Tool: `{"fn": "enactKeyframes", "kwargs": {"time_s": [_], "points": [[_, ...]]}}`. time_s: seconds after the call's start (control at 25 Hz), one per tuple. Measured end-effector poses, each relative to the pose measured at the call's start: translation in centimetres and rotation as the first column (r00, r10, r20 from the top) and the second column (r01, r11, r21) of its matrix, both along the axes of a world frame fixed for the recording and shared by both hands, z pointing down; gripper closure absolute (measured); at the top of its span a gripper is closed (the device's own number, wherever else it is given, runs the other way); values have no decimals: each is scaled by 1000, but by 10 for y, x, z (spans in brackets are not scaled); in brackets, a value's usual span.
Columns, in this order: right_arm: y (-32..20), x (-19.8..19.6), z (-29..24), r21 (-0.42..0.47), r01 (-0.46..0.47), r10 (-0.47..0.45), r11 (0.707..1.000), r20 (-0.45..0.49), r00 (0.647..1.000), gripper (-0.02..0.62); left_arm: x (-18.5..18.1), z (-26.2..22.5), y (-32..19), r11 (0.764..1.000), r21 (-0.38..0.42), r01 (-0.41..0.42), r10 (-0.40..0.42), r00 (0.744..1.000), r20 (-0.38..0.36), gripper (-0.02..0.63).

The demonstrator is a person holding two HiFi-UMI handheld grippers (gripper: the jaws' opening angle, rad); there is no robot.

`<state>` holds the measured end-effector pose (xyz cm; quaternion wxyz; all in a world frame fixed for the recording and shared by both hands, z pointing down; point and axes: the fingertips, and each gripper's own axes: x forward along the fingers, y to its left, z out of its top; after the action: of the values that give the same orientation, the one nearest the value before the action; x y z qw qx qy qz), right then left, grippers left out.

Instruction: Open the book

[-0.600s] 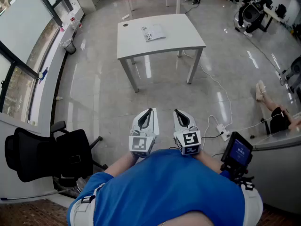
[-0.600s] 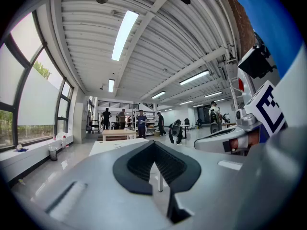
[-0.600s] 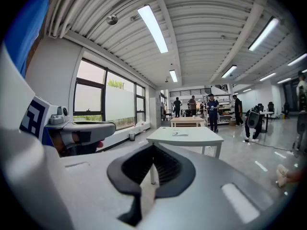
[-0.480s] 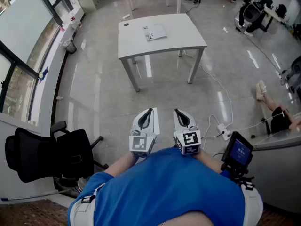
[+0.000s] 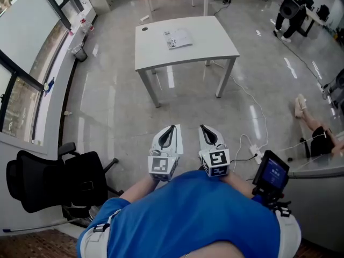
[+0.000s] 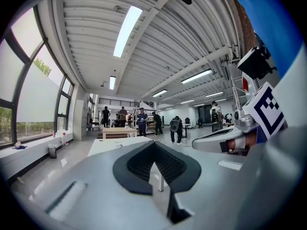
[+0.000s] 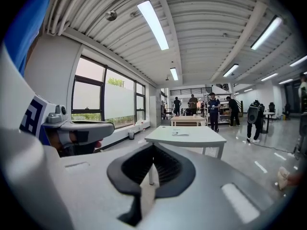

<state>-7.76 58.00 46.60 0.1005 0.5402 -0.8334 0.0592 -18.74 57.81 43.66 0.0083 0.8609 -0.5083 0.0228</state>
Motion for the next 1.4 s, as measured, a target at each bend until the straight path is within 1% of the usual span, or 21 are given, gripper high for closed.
{"fn": "enactKeyframes", "kwargs": {"time_s": [0.36, 0.44, 0.68, 0.8, 0.96, 1.04, 1.16, 1.24, 1.32, 1.4], "points": [[-94, 38, -2, 10, 16, -16, 1000, 14, 1000, 592, 40, -4, -92, 1000, 6, 10, -10, 1000, 16, 598], [-115, 47, -5, 9, 21, -21, 1000, 16, 1000, 592, 49, -9, -114, 1000, -4, 17, -17, 1000, 17, 600], [-168, 76, -6, 3, 50, -50, 999, 21, 999, 592, 80, -6, -167, 999, 2, 40, -40, 999, 26, 600], [-194, 92, -7, -8, 65, -65, 998, 21, 998, 592, 97, -6, -192, 999, -1, 49, -49, 999, 17, 598], [-229, 115, -7, -3, 84, -84, 996, 19, 996, 592, 119, -8, -225, 997, 15, 79, -79, 996, 28, 598], [-254, 125, -6, -3, 93, -93, 996, 19, 995, 592, 130, -7, -251, 996, 17, 89, -89, 996, 26, 598], [-294, 133, 6, -20, 101, -100, 995, 25, 995, 592, 139, 5, -290, 995, -1, 97, -97, 995, 36, 598], [-299, 133, 8, -26, 102, -101, 994, 27, 994, 592, 140, 9, -296, 995, -9, 97, -97, 995, 35, 600], [-300, 132, 9, -32, 100, -100, 994, 28, 995, 592, 139, 12, -299, 995, -17, 94, -94, 995, 19, 600], [-304, 129, 9, -42, 98, -97, 994, 28, 995, 592, 135, 10, -303, 995, -18, 97, -96, 995, 34, 600]]}}
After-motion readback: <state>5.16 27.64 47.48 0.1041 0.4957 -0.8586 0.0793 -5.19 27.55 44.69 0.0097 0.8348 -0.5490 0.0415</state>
